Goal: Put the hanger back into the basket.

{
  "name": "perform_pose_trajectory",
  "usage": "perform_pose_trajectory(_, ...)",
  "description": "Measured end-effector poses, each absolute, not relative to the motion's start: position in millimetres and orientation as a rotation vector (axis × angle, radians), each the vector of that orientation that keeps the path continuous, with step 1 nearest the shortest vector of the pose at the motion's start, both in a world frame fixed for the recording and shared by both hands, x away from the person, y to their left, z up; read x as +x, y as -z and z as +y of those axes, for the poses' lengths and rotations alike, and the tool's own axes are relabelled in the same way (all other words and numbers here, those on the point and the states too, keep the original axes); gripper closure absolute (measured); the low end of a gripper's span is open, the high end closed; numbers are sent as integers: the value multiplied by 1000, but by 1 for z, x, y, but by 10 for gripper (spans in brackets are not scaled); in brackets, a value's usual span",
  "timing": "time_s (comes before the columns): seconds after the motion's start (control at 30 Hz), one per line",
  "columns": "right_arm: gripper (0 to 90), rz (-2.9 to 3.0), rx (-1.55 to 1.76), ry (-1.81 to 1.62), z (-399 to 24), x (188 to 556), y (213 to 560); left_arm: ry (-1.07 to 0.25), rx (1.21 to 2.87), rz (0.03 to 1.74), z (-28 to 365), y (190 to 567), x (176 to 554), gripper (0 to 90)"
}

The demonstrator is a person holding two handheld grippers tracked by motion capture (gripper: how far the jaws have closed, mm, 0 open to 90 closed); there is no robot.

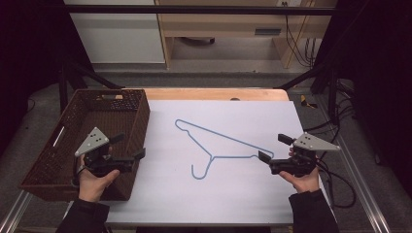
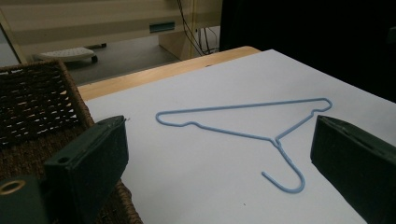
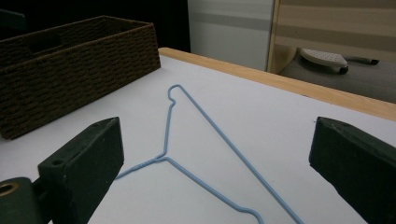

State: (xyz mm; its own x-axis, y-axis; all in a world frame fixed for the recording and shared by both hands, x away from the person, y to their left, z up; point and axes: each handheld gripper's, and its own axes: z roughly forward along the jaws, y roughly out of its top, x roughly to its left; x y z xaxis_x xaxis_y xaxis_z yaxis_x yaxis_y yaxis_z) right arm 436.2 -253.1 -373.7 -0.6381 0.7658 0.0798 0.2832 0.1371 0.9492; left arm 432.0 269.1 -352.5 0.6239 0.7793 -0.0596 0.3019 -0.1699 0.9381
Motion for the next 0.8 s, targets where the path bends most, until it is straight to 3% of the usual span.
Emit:
perform_pose_trajectory(0.47, 50, 2056, 972, -1491, -246, 438, 371, -520, 1768, 869, 259, 355, 431, 45)
perform_pose_trajectory(0.8, 72, 2166, 912, -1411, -218, 447, 368, -505, 1792, 840, 244, 357, 428, 47)
